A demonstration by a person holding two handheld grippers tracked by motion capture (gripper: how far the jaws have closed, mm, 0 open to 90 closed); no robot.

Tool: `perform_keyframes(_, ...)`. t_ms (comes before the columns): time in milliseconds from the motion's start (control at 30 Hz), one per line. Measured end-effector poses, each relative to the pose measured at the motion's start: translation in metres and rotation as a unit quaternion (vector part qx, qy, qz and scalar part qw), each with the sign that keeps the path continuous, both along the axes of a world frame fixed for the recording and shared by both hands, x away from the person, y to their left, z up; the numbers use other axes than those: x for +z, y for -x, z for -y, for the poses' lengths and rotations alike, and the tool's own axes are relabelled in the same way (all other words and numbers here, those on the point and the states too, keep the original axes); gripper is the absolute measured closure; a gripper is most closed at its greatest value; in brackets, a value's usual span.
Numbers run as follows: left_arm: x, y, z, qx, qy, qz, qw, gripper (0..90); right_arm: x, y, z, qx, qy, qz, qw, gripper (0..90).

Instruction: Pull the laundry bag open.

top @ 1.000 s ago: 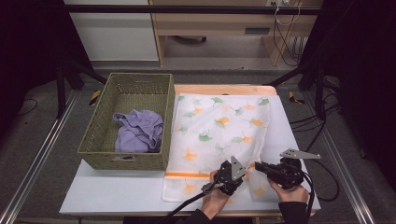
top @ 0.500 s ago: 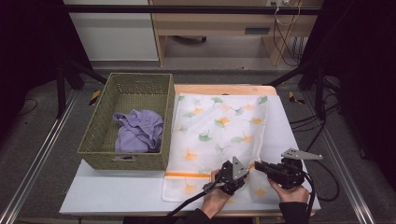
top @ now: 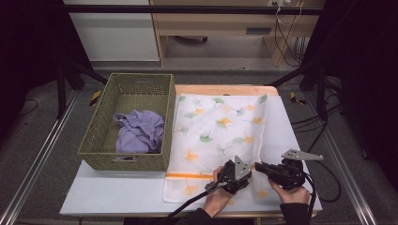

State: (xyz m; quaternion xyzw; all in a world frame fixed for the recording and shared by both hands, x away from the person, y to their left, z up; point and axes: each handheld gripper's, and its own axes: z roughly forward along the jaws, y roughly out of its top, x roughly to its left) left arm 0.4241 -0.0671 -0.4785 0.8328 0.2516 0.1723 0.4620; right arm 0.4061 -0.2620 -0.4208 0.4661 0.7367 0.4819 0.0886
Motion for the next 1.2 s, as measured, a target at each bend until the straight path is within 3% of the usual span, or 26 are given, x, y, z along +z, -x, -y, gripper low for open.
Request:
perform_keyframes(100,-0.001,0.0,0.0,-0.003,0.001,0.0,1.0,75.3,0.0,0.0,0.0,0.0,0.0,-0.001,1.0,85.1)
perform_keyframes(133,0.0,0.0,0.0,-0.006,0.004,-0.002,1.0,83.7,-0.001,0.0,0.0,-0.001,0.0,-0.003,1.0,85.1)
perform_keyframes(200,0.001,0.001,-0.002,-0.011,0.003,-0.001,0.9999,87.6,-0.001,-0.001,0.002,-0.004,0.0,-0.003,1.0,85.1)
perform_keyframes(333,0.002,0.003,-0.005,-0.013,0.005,0.0,0.9999,88.5,-0.002,0.0,0.005,-0.009,0.0,-0.003,1.0,85.1)
perform_keyframes(600,0.008,0.01,-0.017,-0.02,0.02,-0.015,0.9995,88.2,-0.004,-0.002,0.004,-0.015,0.017,-0.004,0.9997,85.0)
perform_keyframes(1200,0.01,0.013,-0.023,-0.022,0.051,-0.02,0.9983,86.3,-0.001,0.0,0.006,-0.02,0.014,0.005,0.9997,85.1)
